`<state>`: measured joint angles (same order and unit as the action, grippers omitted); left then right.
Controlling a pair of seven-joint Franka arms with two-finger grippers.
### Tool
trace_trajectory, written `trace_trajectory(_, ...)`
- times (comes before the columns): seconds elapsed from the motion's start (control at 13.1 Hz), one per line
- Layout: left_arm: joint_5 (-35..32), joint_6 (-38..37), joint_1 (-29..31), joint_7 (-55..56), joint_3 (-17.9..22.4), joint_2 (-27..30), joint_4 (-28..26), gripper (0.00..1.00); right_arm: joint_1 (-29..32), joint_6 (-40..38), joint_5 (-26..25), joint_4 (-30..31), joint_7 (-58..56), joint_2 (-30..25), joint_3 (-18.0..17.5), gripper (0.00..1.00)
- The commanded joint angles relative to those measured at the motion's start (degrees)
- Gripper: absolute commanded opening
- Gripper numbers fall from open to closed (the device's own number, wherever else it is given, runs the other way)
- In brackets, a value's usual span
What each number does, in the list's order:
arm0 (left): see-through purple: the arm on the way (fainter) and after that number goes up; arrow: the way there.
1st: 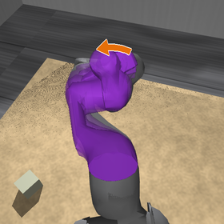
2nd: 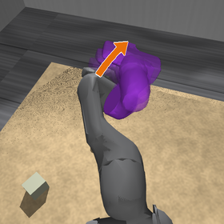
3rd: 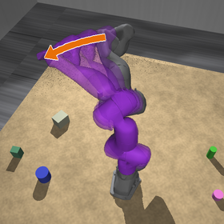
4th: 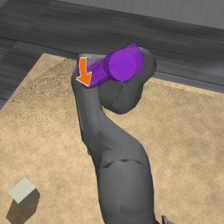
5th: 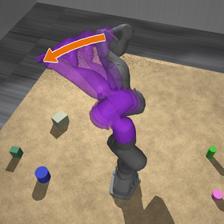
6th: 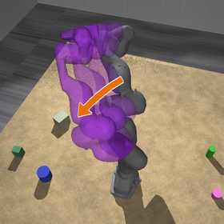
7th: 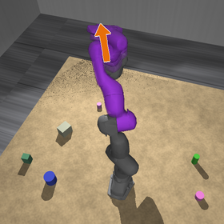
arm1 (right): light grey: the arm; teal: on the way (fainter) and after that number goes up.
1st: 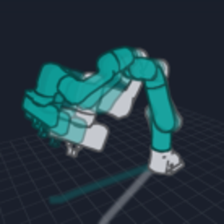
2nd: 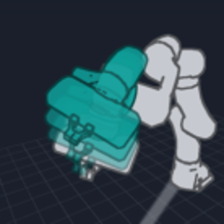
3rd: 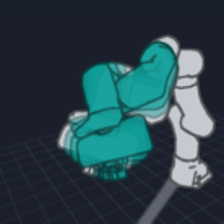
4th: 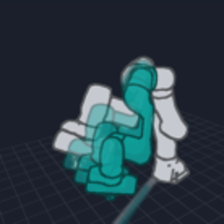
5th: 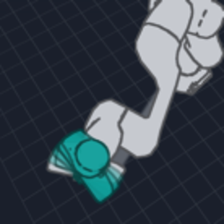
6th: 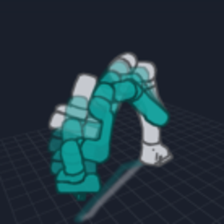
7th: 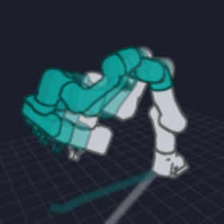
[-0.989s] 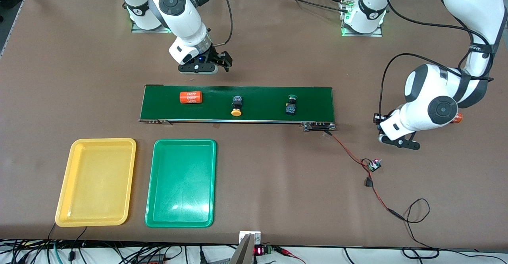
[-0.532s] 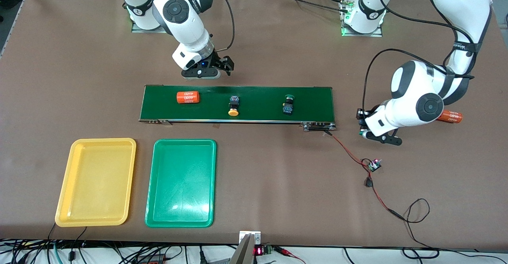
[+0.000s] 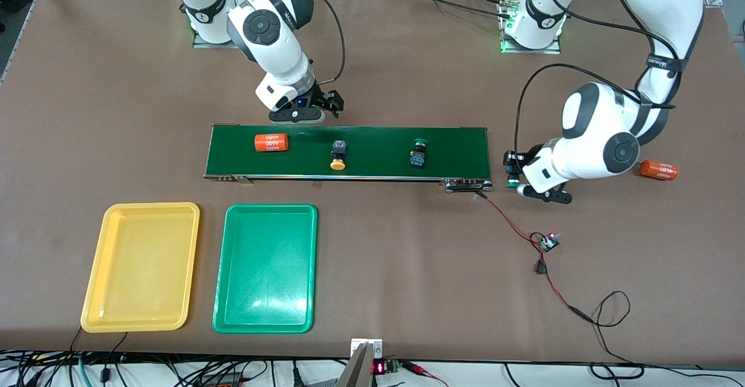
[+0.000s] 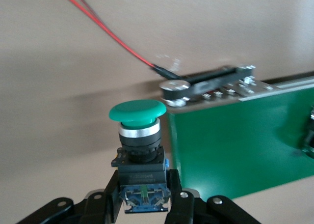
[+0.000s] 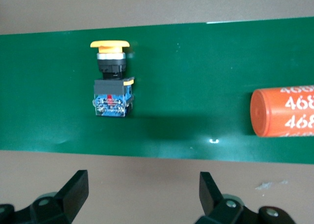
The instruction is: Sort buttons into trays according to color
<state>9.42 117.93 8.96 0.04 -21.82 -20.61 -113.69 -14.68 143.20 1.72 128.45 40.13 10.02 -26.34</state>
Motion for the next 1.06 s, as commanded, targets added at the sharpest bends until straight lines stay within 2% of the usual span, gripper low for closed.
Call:
trace_trajectory(0.0, 2.7, 1.2, -2.4, 0.7, 0.6, 3.2, -3.2, 0.00, -0.6, 0.3, -2.5, -2.1, 0.8, 1.9, 0.7, 1.00)
trace_trajectory(0.23, 2.7, 7.8, -5.4, 4.3, 0.6, 3.8, -8.3, 0.00, -1.5, 0.4, -3.5, -3.2, 0.7, 3.0, 1.6, 1.00)
trace_trajectory(0.46, 2.7, 8.8, -6.7, 6.7, 0.6, 4.5, -9.4, 0.00, -5.9, -0.1, -5.8, -4.3, 0.6, 4.0, 6.5, 1.00)
trace_trajectory(0.61, 2.7, 8.8, -7.5, 7.3, 0.6, 5.0, -9.4, 0.00, -7.2, -1.2, -6.0, -5.1, 0.3, 4.4, 8.3, 1.00)
trace_trajectory(0.99, 2.6, 12.1, -9.7, 7.6, 0.6, 5.1, -11.7, 0.00, -7.6, -8.9, -7.9, -10.0, 0.5, 5.7, 9.7, 1.00)
